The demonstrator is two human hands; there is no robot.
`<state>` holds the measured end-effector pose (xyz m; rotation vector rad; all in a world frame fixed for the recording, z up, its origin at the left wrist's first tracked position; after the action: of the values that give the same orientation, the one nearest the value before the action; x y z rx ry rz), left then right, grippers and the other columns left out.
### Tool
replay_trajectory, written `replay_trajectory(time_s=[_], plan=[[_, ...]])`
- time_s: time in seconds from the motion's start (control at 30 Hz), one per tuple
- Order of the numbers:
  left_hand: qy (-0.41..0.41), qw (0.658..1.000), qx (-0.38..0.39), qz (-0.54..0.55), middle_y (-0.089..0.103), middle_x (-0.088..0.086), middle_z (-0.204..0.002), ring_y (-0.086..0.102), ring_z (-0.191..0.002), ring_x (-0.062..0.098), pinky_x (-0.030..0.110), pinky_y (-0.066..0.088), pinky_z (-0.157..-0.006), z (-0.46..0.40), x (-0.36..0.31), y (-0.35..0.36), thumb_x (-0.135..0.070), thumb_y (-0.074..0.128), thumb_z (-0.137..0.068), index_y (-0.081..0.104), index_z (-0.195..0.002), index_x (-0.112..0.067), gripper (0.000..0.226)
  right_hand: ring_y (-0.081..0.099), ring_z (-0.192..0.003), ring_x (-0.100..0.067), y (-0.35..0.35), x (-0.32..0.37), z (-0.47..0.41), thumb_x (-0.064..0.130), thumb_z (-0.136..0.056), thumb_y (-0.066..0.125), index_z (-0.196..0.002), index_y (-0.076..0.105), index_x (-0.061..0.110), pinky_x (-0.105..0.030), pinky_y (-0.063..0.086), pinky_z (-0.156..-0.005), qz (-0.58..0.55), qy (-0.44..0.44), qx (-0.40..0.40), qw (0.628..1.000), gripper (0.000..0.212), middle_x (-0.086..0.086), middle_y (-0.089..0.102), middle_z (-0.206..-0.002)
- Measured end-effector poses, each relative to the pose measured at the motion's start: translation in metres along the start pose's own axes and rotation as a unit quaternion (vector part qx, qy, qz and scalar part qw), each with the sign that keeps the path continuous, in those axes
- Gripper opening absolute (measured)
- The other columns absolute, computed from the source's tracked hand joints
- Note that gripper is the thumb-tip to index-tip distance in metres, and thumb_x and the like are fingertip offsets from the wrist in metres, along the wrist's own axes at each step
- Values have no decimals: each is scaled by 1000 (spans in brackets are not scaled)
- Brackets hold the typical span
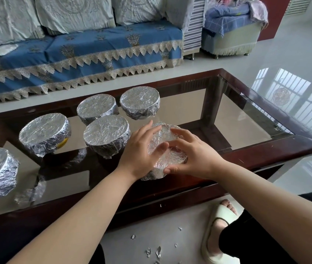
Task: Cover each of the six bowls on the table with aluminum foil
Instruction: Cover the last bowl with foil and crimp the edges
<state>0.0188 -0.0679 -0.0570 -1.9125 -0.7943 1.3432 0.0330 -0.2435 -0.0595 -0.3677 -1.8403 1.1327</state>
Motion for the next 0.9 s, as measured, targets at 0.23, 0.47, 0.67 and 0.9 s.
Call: replay_trajectory(time_s=[0.23, 0.47, 0.67, 0.9], plan=[[63, 997, -10, 43, 17, 1, -162, 20, -150, 16, 40, 27, -115, 19, 13, 4, -96, 44, -63, 30, -152, -28, 113, 42, -133, -11, 1, -5, 1, 89, -54, 53, -133, 52, 38, -30, 40, -106, -2, -22, -7, 1000, 94, 13, 12, -157], [104, 994, -3, -36, 17, 1, -164, 23, -149, 22, 53, 32, -115, 19, 18, 4, -88, 55, -69, 23, -155, -28, 109, 57, -119, -17, 10, -10, 3, 90, -61, 48, -124, 60, 29, -35, 52, -91, 7, -75, -94, 993, 88, 3, 32, -152], [114, 992, -27, -56, 26, 2, -161, 28, -147, 22, 46, 29, -118, 19, 17, 6, -85, 53, -75, 26, -156, -21, 106, 60, -111, -25, 17, -11, 1, 86, -72, 43, -114, 65, 16, -40, 56, -81, 28, -101, -174, 979, 85, -7, 55, -130], [64, 992, 37, -104, 3, 2, -168, 8, -153, 21, 36, 8, -121, 18, 21, 8, -92, 45, -67, 6, -159, -26, 119, 58, -116, -24, 19, -11, 1, 84, -73, 44, -121, 58, 11, -40, 54, -87, 3, -114, -193, 975, 88, -8, 55, -127]])
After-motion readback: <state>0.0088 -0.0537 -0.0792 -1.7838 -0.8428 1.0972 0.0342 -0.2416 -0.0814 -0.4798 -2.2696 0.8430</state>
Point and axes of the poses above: each hand's wrist, its own z-axis away from the middle knuckle, its own y-axis out of the palm, x = y × z, the point moved 4 cm from there along -z, towards the middle knuckle
